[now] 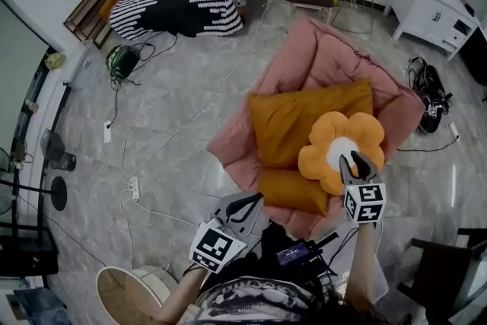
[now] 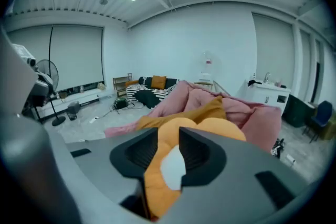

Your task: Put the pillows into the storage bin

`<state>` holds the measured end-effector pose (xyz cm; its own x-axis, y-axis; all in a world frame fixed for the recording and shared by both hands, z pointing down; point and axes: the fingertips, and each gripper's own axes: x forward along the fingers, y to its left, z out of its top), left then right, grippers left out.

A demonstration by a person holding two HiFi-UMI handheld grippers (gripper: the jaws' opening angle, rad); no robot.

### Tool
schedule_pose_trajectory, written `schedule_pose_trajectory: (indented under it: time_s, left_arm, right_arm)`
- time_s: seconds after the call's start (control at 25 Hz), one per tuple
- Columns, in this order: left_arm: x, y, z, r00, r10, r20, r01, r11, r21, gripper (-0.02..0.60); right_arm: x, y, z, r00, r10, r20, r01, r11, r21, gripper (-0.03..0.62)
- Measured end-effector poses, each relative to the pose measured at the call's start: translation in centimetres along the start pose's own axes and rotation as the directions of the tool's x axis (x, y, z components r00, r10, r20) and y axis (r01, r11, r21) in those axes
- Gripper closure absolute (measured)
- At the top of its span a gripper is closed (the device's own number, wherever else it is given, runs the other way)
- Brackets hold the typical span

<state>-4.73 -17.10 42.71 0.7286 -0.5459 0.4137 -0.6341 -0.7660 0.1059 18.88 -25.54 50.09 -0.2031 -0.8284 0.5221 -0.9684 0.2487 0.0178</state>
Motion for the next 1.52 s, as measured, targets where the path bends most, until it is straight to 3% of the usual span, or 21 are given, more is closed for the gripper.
schedule_pose_trajectory:
  time_s: [0.24,0.4,0.48,0.64,0.84,0.92,1.28,1.52]
  left_arm:
    - [2.9,2.4,0.4,0.999,0.029,-0.031,-0.029,1.000,-0.011,0.568]
    - [4.2,3.5,0.5,0.998,0.045,-0.048,-0.046,0.999,-0.019,0.568]
    - [4.6,3.8,0.6,0.997,0.052,-0.052,-0.053,0.998,-0.025,0.568]
    - [4.9,4.0,0.5,0.996,0.060,-0.060,-0.062,0.998,-0.031,0.568]
    - [4.9,3.6,0.6,0.997,0.054,-0.059,-0.056,0.998,-0.024,0.568]
    - [4.7,3.4,0.7,0.997,0.055,-0.050,-0.056,0.998,-0.015,0.568]
    - [0.2,1.8,0.2,0.999,0.045,0.008,-0.045,0.999,-0.005,0.568]
    - [-4.7,-0.4,-2.0,0.999,0.022,0.036,-0.022,1.000,-0.006,0.568]
  right_arm:
    - [3.8,-11.4,-2.2,0.985,-0.136,-0.111,0.138,0.990,0.013,0.323]
    - [6.1,-14.8,-5.7,0.969,-0.131,-0.209,0.147,0.987,0.063,0.167]
    - [7.1,-15.2,-7.3,0.966,-0.102,-0.237,0.135,0.983,0.127,0.145]
    - [7.8,-15.1,-8.4,0.980,-0.058,-0.191,0.112,0.952,0.284,0.150]
    - [6.5,-13.8,-7.2,0.986,-0.046,-0.161,0.076,0.980,0.182,0.323]
    - [5.5,-12.9,-6.3,0.989,-0.046,-0.140,0.068,0.985,0.156,0.356]
    - [-1.4,-4.5,-1.8,0.997,-0.069,-0.039,0.071,0.997,0.034,0.395]
    - [-7.7,1.4,-1.3,0.995,-0.088,0.041,0.085,0.994,0.072,0.402]
